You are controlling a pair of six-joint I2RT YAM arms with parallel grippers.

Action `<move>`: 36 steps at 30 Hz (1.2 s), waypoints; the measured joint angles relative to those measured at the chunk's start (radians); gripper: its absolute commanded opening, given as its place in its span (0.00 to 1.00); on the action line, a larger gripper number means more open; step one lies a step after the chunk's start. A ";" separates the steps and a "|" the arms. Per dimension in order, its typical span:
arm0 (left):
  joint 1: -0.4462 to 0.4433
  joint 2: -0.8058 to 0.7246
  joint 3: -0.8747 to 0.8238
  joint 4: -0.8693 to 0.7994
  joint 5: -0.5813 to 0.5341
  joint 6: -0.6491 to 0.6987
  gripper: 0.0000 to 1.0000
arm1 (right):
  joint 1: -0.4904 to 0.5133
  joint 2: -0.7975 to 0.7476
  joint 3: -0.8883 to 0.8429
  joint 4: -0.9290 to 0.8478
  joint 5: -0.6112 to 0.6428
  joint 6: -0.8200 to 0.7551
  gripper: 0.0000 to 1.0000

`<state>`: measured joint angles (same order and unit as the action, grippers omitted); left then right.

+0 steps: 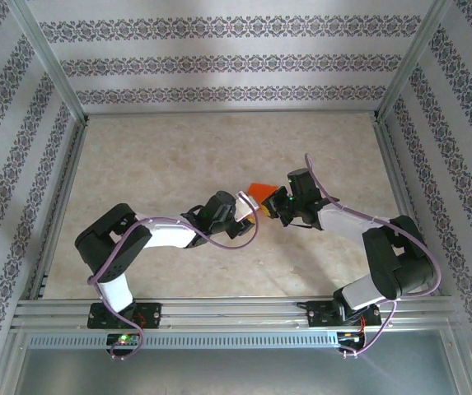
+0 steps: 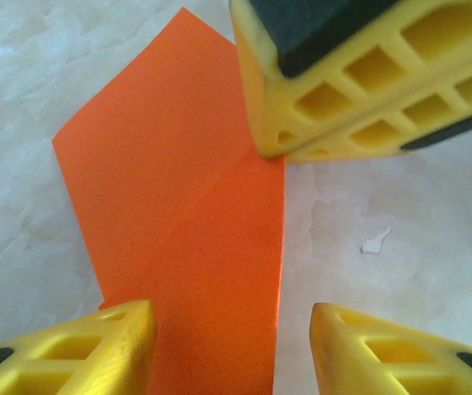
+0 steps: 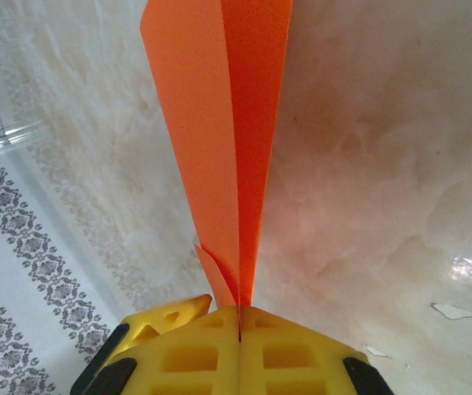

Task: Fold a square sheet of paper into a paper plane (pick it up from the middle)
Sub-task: Fold the wing for the fifth time at the center of the table.

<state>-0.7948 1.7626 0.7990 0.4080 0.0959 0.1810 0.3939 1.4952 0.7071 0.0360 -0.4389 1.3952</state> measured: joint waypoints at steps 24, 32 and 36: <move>0.000 0.030 -0.021 0.058 0.004 0.077 0.12 | -0.013 0.020 0.017 -0.013 -0.055 0.018 0.19; -0.002 0.055 -0.021 0.058 0.005 0.063 0.08 | -0.019 0.026 0.027 -0.033 -0.061 -0.013 0.47; -0.002 0.061 -0.021 0.058 0.005 0.035 0.06 | -0.032 0.026 0.035 -0.049 -0.060 -0.052 0.58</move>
<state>-0.7967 1.8240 0.7780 0.4656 0.1005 0.2157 0.3614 1.5215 0.7418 -0.0132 -0.4988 1.3434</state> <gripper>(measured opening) 0.069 0.545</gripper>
